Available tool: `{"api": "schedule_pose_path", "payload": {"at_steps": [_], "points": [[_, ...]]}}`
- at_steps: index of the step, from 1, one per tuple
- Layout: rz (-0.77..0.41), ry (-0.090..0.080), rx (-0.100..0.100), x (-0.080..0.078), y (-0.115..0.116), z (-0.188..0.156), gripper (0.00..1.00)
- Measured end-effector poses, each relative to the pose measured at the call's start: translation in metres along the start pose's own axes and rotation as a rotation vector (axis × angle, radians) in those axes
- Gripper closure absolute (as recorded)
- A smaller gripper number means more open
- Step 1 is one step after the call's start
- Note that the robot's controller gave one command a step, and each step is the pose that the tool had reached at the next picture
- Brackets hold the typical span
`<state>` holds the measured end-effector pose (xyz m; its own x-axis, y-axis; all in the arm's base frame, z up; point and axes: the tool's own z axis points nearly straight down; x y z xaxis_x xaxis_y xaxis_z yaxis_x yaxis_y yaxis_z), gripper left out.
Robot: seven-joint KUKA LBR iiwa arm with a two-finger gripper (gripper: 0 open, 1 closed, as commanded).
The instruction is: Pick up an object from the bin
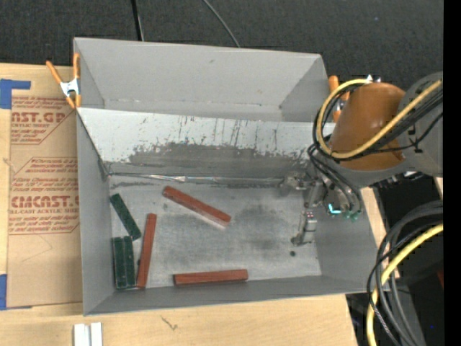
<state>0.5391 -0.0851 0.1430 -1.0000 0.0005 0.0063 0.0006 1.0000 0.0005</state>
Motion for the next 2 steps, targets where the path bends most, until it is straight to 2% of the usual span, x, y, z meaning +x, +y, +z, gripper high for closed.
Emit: {"api": "schedule_pose_path", "payload": {"at_steps": [1, 2], "points": [[-0.001, -0.007, 0.001, -0.002, 0.000, -0.004, 0.00], [0.028, -0.013, 0.001, 0.005, 0.047, 0.037, 0.00]]}}
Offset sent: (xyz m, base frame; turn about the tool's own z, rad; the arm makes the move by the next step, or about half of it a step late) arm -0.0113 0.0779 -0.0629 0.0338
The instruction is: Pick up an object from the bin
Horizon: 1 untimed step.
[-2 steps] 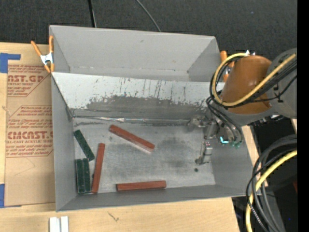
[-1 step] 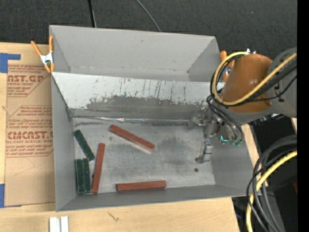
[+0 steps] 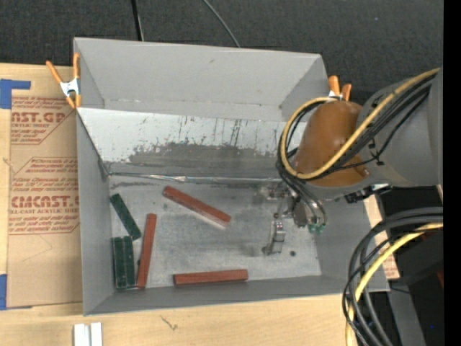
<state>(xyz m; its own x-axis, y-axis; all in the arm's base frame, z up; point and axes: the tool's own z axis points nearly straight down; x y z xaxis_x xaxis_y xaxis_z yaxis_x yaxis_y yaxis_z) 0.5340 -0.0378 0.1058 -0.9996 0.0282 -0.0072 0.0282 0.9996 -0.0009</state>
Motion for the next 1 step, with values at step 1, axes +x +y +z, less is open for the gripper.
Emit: {"api": "schedule_pose_path", "payload": {"at_steps": [1], "points": [[-0.024, 0.013, -0.004, -0.0038, 0.0311, 0.0204, 0.00]]}}
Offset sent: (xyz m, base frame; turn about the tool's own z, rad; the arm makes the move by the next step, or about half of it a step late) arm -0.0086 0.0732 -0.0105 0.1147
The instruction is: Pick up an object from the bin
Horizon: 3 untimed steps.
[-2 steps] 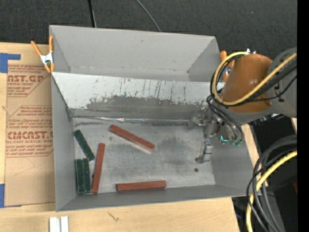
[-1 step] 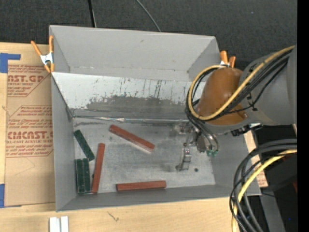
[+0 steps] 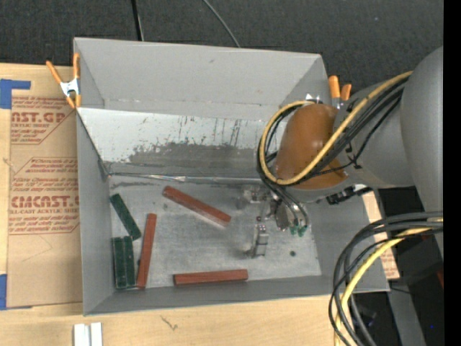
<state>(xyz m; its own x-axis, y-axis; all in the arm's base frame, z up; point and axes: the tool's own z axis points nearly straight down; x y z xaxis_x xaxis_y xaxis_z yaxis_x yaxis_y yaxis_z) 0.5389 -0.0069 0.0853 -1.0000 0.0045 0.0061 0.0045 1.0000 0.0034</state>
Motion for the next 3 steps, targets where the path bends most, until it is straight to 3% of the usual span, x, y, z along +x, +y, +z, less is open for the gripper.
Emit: {"api": "schedule_pose_path", "payload": {"at_steps": [1, 2, 3], "points": [[0.089, -0.008, 0.003, 0.006, 0.021, -0.008, 0.00], [0.080, -0.008, 0.003, -0.006, 0.045, 0.004, 0.00], [-0.011, -0.009, 0.001, -0.034, 0.104, 0.015, 1.00]]}}
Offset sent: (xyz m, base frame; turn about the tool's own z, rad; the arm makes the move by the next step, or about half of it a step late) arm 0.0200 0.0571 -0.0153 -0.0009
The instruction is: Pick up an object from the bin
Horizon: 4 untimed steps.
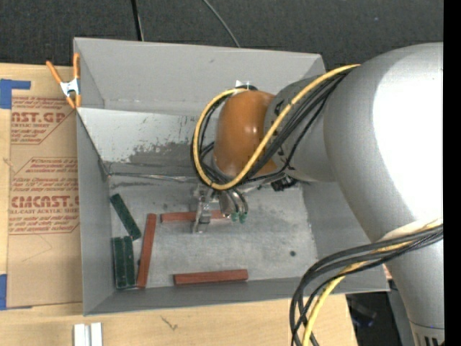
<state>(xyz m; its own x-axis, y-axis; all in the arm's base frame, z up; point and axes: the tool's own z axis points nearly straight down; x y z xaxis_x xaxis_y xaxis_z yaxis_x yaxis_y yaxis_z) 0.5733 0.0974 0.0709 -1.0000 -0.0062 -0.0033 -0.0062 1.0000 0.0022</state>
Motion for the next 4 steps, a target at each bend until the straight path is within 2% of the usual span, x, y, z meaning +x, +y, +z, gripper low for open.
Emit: {"api": "schedule_pose_path", "payload": {"at_steps": [1, 2, 4], "points": [[0.000, 0.000, 0.000, 0.000, 0.000, 0.000, 1.00], [-0.001, 0.001, 0.002, 0.006, -0.026, -0.102, 1.00], [-0.001, 0.002, 0.003, 0.006, -0.026, -0.102, 1.00]]}}
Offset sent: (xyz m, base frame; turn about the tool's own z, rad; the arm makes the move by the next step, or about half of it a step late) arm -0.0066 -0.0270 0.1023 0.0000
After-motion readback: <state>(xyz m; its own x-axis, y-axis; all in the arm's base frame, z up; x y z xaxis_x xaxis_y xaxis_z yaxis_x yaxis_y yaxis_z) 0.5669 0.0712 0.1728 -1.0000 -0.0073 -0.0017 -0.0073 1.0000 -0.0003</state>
